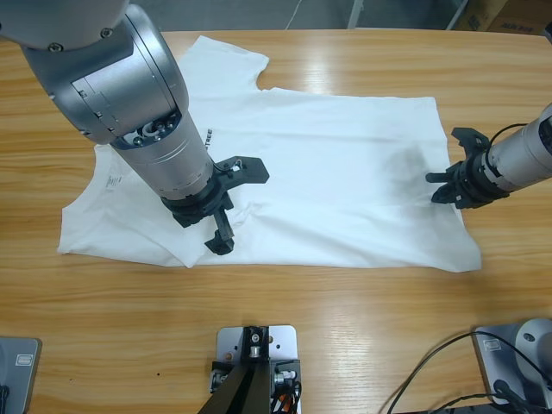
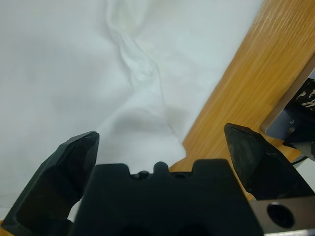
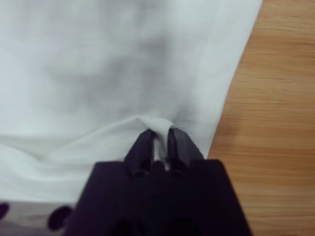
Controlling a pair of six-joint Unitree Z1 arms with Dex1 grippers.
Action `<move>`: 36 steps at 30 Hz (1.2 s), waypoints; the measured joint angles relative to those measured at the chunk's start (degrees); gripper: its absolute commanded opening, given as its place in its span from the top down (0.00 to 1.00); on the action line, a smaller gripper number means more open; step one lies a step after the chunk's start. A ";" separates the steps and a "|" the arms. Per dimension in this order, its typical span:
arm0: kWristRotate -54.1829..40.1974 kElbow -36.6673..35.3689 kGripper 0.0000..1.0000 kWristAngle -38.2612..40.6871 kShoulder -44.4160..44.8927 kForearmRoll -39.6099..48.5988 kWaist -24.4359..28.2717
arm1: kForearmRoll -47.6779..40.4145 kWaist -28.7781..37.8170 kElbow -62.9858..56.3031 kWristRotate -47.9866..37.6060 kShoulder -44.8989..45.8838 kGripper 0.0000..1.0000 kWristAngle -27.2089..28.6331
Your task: Fold clothes
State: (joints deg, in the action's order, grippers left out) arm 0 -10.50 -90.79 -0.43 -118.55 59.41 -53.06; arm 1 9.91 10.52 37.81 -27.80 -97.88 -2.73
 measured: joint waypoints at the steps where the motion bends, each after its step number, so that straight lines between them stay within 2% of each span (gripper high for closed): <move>1: 0.00 0.00 0.00 0.00 0.00 0.00 0.00 | 0.00 0.00 0.00 0.21 0.01 1.00 0.01; 5: 0.00 0.02 0.00 0.00 0.00 0.00 0.00 | 0.91 0.00 0.02 1.00 1.39 1.00 1.48; 12: 0.00 0.22 0.00 0.00 -0.01 0.00 0.00 | 6.72 0.00 1.33 0.99 7.10 1.00 7.42; 18: 0.00 0.88 0.00 0.00 -0.01 0.00 -0.19 | 6.11 0.00 1.36 1.10 6.14 1.00 9.07; 19: 0.00 1.10 0.00 0.01 -0.01 0.00 -0.21 | 5.80 0.00 1.36 1.35 5.61 0.84 9.58; 20: 0.00 1.33 0.00 0.01 -0.01 0.00 -0.21 | 5.49 0.00 1.36 1.59 4.83 0.37 10.23; 21: 0.00 1.57 0.00 0.01 -0.01 0.00 -0.21 | 5.08 0.00 1.36 1.75 3.93 0.17 11.07; 22: 0.00 1.85 0.00 0.03 -0.01 0.00 -0.21 | 4.70 0.00 1.39 1.78 3.06 0.04 11.99; 23: 0.02 2.12 0.00 0.03 -0.01 0.00 -0.21 | 4.56 0.00 1.50 1.77 2.17 0.00 13.00; 29: 4.78 3.47 0.06 -0.02 0.01 -0.19 -0.10 | 4.77 0.44 1.78 0.21 2.53 0.00 22.13; 36: 19.28 11.29 0.04 -5.01 6.00 -6.80 2.76 | 5.40 8.95 2.07 0.20 18.22 0.01 21.81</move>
State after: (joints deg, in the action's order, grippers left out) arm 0 8.78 -79.49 -5.44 -112.55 52.61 -50.30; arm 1 15.31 19.47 39.88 -27.60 -79.66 19.07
